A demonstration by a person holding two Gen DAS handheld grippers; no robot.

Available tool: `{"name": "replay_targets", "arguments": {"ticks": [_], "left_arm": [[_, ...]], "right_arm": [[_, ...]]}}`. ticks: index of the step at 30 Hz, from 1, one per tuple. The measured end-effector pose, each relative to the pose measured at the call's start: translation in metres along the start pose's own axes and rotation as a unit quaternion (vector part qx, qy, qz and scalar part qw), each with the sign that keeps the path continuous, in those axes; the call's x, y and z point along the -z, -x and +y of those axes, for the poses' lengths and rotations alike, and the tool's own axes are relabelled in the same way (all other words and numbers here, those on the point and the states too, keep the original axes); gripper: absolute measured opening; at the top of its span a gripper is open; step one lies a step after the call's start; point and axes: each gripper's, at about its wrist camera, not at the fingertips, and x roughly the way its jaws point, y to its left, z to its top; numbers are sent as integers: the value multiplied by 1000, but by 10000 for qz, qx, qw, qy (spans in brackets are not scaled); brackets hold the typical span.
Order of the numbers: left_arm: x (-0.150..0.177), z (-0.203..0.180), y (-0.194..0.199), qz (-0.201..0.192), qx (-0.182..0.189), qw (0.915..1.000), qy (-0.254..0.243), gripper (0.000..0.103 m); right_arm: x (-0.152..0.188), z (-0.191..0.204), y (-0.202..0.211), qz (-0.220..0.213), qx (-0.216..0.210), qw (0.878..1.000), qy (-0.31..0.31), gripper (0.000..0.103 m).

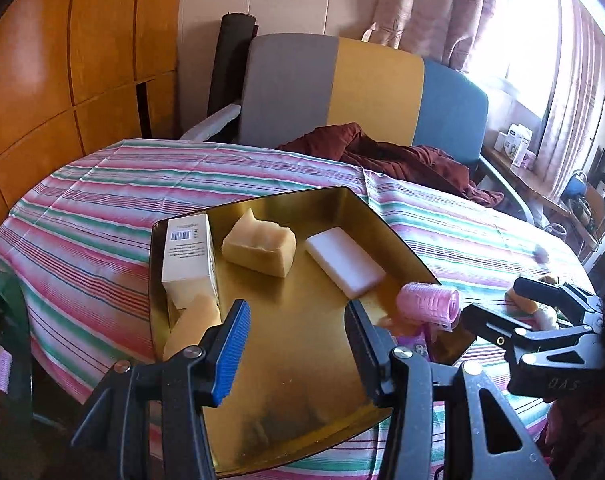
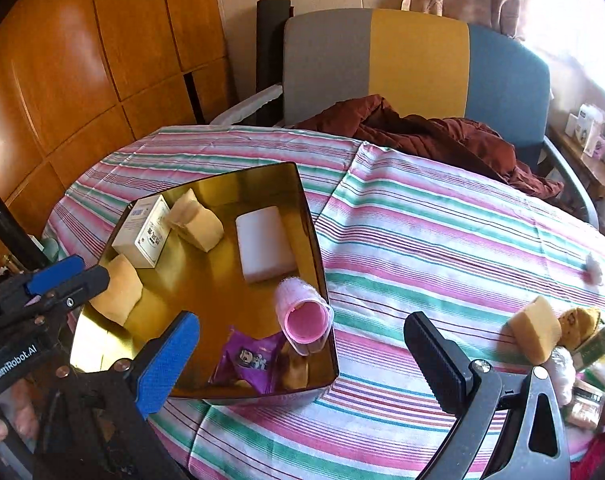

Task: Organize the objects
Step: 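Open both tools and withdraw them from the gold tray, then move both open tools over to the pile of remaining items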

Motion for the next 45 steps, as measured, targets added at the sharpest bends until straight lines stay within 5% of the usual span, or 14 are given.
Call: {"name": "replay_targets", "arguments": {"ticks": [22, 45], "left_arm": [[10, -23, -4, 206, 259, 9987, -388, 50], [6, -49, -7, 326, 685, 9943, -744, 50]], "right_arm": [[9, -22, 7, -25, 276, 9995, -171, 103], [37, -104, 12, 285, 974, 9906, -919, 103]]}}
